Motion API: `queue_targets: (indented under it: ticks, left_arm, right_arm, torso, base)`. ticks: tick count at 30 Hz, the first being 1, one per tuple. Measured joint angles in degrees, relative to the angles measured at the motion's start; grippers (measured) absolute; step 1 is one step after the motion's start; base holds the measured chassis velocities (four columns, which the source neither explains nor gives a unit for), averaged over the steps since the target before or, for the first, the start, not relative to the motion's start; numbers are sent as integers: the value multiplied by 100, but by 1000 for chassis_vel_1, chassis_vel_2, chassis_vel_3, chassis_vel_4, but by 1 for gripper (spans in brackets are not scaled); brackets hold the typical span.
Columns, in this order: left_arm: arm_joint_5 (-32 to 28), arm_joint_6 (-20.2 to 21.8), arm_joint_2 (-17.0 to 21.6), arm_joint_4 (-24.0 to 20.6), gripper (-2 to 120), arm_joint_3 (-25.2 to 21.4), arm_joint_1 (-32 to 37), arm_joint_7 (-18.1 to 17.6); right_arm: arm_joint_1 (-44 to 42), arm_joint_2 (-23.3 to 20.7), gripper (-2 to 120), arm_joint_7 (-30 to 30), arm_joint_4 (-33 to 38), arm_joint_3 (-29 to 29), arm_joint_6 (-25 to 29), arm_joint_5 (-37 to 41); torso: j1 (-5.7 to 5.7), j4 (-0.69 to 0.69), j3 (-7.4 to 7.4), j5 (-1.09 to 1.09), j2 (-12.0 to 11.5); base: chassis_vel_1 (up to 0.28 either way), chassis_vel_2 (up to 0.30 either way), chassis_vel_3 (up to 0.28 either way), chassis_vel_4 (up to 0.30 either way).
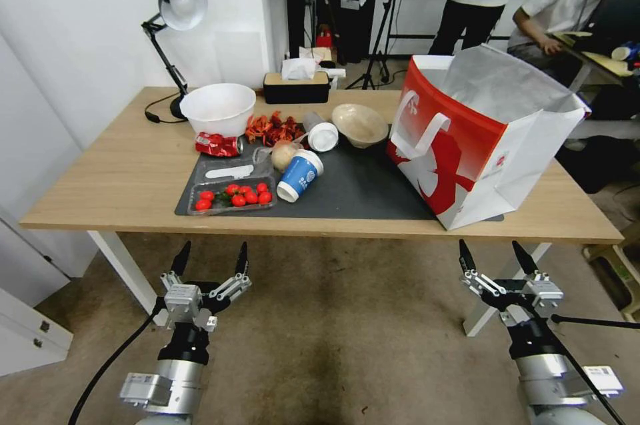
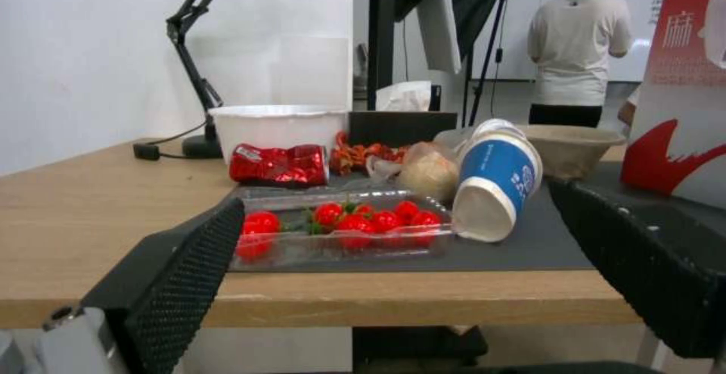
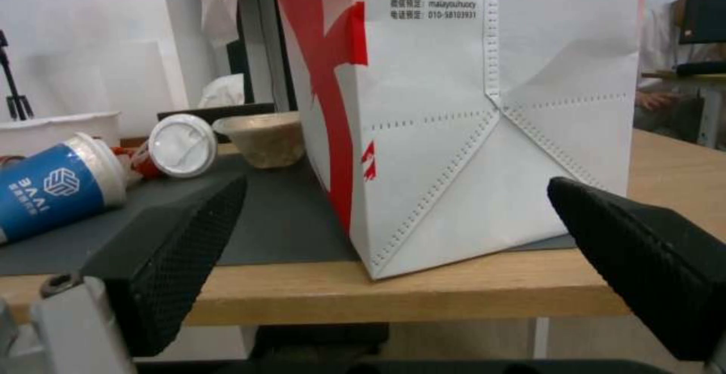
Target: Pick up the food delivery bag from the floor and place it on the table.
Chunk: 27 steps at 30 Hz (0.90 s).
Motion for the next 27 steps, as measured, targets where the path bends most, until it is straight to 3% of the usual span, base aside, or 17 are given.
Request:
queue_targets:
  ticks: [27]
  left_arm:
    - [-1, 13, 2, -6, 100, 0, 0, -5]
  right_arm:
    - [1, -9, 100, 2, 13, 10, -12, 13]
  torso:
    - [0, 0, 0, 0, 0]
  base:
    - [0, 0, 0, 0]
